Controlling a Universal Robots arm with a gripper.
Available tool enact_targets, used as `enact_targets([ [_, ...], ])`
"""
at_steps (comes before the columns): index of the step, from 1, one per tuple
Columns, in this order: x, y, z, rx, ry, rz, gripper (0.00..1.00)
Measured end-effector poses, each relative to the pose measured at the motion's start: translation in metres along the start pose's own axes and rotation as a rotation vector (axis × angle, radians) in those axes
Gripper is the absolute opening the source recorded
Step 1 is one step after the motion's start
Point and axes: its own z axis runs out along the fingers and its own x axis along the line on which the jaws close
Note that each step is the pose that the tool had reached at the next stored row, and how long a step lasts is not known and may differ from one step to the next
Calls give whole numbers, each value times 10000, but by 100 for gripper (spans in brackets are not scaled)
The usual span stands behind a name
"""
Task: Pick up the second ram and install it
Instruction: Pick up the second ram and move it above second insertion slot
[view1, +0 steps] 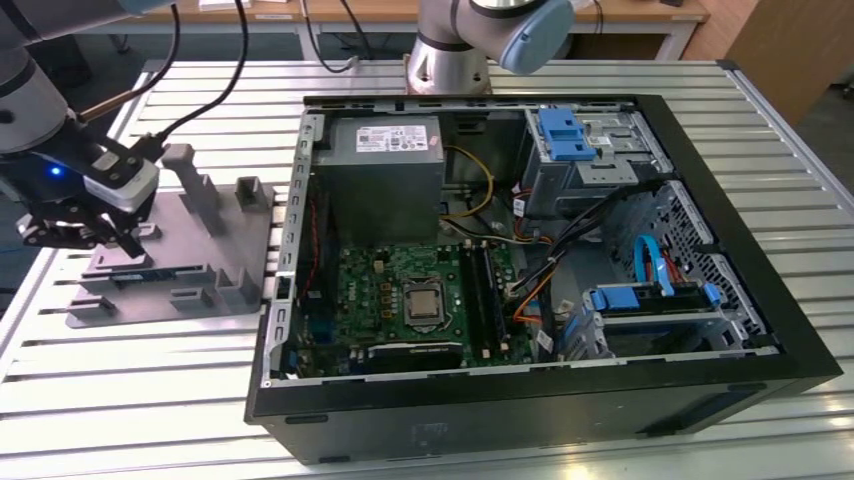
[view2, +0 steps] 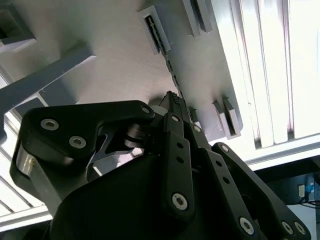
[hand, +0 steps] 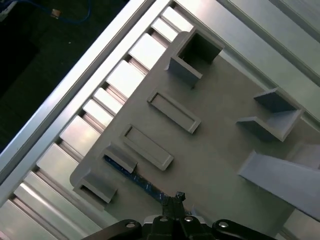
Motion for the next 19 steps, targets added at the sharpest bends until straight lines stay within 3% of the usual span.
enact_targets([
  [19, 0, 0, 0, -42, 11, -1561, 10],
])
